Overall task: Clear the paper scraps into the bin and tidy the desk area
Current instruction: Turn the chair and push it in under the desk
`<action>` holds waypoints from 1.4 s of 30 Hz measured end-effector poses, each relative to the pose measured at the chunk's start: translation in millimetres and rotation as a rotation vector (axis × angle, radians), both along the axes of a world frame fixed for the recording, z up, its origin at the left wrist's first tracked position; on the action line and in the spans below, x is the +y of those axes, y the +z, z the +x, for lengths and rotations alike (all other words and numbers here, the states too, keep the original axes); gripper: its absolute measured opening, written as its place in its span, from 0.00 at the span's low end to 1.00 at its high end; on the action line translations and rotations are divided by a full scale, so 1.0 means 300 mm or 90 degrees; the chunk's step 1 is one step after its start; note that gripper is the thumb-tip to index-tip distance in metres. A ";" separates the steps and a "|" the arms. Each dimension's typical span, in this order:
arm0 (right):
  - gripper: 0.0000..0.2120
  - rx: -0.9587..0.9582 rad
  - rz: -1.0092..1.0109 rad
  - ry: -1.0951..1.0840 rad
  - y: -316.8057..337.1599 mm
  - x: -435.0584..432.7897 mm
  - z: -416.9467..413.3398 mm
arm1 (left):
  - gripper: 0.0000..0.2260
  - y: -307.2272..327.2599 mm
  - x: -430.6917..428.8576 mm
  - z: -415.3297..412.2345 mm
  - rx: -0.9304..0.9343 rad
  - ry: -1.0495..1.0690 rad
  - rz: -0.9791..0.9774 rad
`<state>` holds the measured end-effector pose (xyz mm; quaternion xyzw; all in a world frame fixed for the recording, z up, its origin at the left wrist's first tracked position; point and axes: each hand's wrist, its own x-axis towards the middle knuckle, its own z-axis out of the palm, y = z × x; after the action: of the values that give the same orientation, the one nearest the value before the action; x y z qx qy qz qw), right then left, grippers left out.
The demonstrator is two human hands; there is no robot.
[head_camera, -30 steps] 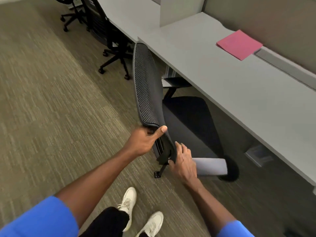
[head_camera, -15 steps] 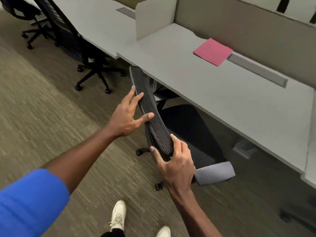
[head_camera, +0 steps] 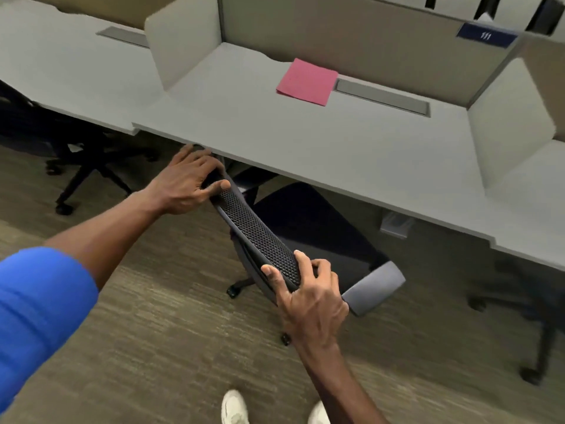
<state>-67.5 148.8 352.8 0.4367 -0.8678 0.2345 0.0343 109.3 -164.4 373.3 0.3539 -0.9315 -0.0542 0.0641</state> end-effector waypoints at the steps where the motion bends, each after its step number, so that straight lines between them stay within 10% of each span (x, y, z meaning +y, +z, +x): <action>1: 0.40 -0.002 -0.002 0.001 0.001 -0.005 -0.005 | 0.30 -0.003 -0.020 0.001 0.000 -0.015 -0.006; 42: 0.35 -0.046 -0.001 0.217 -0.006 -0.266 -0.743 | 0.23 -0.120 -0.049 -0.320 0.139 0.150 -0.193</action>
<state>-290.5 68.9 351.1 0.5689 -0.7816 0.2530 -0.0365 13.3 -179.1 337.4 0.4384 -0.8689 0.0561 0.2230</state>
